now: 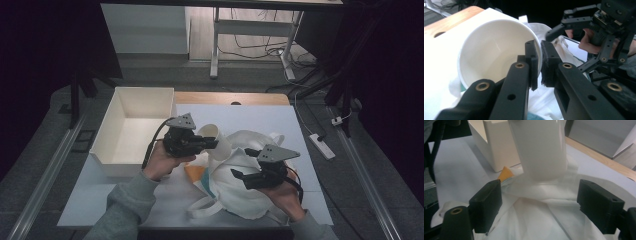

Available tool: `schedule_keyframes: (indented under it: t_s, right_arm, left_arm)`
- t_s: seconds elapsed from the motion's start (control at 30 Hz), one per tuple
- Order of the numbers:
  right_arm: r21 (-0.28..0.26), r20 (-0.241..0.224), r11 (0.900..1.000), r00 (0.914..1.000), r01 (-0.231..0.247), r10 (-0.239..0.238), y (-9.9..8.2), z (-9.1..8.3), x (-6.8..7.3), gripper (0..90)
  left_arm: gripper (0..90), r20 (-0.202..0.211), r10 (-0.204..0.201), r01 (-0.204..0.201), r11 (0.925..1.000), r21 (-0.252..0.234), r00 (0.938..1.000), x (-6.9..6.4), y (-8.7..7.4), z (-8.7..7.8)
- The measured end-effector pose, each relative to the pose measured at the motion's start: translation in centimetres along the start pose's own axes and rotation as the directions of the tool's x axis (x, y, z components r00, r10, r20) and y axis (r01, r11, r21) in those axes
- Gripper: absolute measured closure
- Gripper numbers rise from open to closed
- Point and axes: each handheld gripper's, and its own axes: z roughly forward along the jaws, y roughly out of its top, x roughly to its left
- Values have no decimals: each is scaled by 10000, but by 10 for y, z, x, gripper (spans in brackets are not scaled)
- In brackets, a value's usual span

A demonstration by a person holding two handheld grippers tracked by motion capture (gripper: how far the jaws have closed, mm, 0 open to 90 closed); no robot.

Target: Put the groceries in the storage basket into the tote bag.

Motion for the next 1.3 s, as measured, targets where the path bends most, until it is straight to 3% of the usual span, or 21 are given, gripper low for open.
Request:
schedule_keyframes:
  t_s: [0.3, 0.43, 0.83, 1.3]
  right_arm:
    - [114, 148, 9999, 9999, 59, -61, 7, 18, -2, 147]
    - [60, -8, 9998, 9998, 187, -187, 12, 22, 1, 145]
    - [423, 387, 9965, 9966, 715, -732, 15, 34, 7, 130]
    - [371, 691, 9948, 9929, 947, -971, 13, 35, 10, 209]
  left_arm:
    - [844, 283, 177, -186, 9993, 309, 9994, -8, 0, 14]
    - [844, 423, 244, -260, 9989, 378, 9988, -12, 1, 18]
    - [843, 860, 442, -490, 9973, 551, 9953, -23, 3, 31]
    - [842, 944, 474, -530, 9969, 579, 9944, -25, 3, 32]
